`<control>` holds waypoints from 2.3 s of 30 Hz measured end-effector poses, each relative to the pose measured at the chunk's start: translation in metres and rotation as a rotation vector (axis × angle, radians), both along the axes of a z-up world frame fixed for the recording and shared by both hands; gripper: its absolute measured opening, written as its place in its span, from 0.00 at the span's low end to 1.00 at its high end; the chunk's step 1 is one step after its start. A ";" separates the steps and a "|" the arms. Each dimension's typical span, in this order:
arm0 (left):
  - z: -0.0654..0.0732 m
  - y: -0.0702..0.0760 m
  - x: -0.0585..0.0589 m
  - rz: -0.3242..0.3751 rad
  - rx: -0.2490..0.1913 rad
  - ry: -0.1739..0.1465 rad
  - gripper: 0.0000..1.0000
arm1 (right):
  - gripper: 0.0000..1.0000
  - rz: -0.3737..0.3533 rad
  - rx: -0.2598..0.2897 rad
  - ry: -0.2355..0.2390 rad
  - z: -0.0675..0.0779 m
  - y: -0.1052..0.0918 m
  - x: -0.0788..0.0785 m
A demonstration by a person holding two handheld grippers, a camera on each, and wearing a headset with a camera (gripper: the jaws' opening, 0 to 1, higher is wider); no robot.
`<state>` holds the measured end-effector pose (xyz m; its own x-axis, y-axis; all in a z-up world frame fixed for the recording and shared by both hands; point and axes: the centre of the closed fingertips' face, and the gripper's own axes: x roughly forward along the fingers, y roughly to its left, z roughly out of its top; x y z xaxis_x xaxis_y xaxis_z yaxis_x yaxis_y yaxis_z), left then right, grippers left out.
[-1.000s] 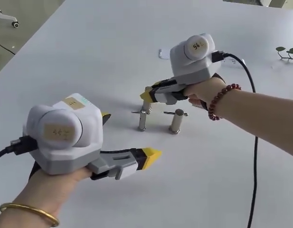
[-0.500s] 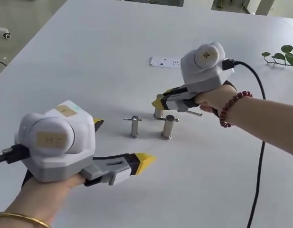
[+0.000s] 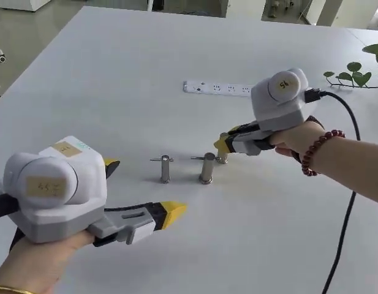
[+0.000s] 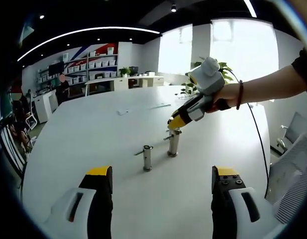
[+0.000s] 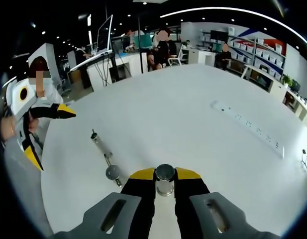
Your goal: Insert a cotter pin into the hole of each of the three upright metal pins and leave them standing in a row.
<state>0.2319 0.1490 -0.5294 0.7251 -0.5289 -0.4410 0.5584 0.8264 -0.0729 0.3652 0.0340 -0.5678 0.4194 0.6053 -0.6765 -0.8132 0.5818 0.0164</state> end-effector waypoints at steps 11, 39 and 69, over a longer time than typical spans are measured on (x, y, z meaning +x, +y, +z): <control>0.003 -0.003 -0.002 0.000 -0.001 -0.005 0.82 | 0.08 -0.007 -0.013 0.009 0.000 -0.022 -0.021; 0.008 -0.002 -0.007 0.005 0.006 -0.016 0.81 | 0.08 0.013 -0.020 -0.019 0.011 -0.016 -0.072; 0.006 -0.007 -0.016 -0.006 0.002 -0.008 0.80 | 0.08 -0.062 0.013 -0.007 0.001 0.018 -0.096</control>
